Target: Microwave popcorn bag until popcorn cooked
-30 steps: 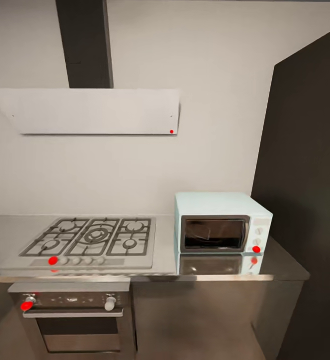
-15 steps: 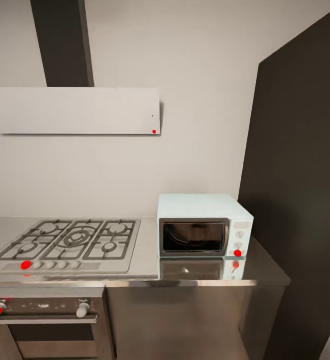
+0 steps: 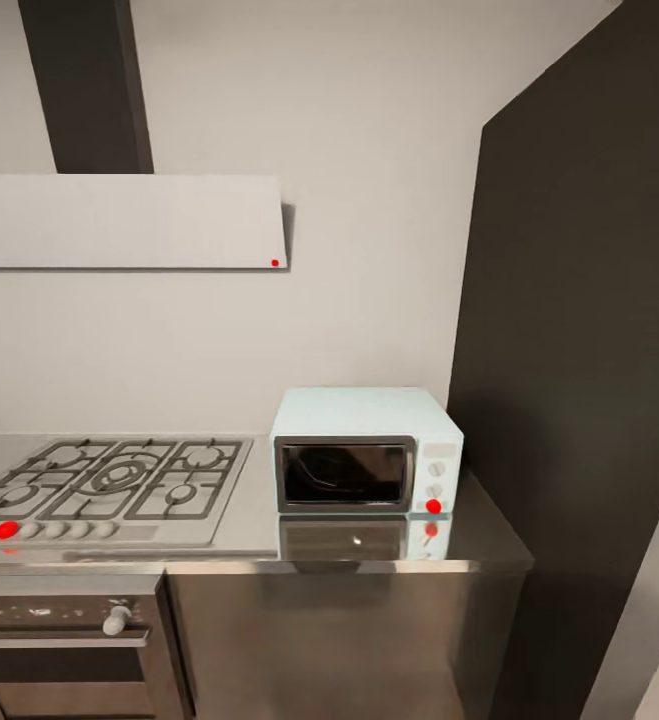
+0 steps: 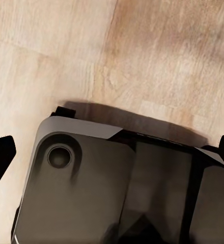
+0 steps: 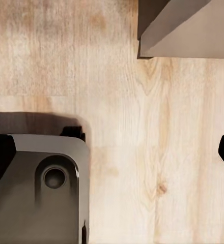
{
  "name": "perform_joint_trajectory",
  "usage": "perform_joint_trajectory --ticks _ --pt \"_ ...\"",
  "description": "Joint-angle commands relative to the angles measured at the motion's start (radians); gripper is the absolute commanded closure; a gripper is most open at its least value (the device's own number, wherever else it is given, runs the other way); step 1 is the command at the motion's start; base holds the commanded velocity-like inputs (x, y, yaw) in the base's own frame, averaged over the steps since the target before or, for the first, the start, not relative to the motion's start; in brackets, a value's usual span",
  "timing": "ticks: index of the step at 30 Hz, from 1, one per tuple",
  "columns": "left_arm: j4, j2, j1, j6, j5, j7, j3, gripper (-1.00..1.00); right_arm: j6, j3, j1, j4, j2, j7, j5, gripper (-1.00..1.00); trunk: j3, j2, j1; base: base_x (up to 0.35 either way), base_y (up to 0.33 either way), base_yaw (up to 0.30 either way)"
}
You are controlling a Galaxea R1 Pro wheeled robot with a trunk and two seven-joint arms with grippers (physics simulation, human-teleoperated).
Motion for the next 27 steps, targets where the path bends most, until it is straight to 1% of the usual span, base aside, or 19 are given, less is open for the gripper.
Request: perform_joint_trajectory --ticks 1,4,11,27 --pt "0.002 0.001 -0.001 -0.005 0.01 -0.003 -0.008 -1.0 -0.004 0.008 -0.001 0.003 0.0 0.003 -0.004 -1.0 0.0 -0.001 0.0 0.0 -0.103 0.0" --pt "0.002 0.003 -0.001 -0.005 0.012 -0.003 -0.008 -1.0 -0.005 0.008 -0.001 0.003 0.0 0.003 -0.004 -1.0 0.0 -0.001 0.0 0.0 -0.033 -0.03" --pt "0.002 0.003 -0.001 -0.006 0.013 -0.003 -0.008 -1.0 -0.003 0.008 -0.001 0.003 0.0 0.003 -0.004 -1.0 0.002 -0.001 0.0 0.0 -0.003 -0.154" --pt "0.002 0.003 -0.001 -0.007 0.013 -0.003 -0.008 -1.0 -0.005 0.012 -0.001 0.003 0.0 0.005 0.001 -1.0 0.003 -0.001 0.0 0.0 0.0 -0.006"
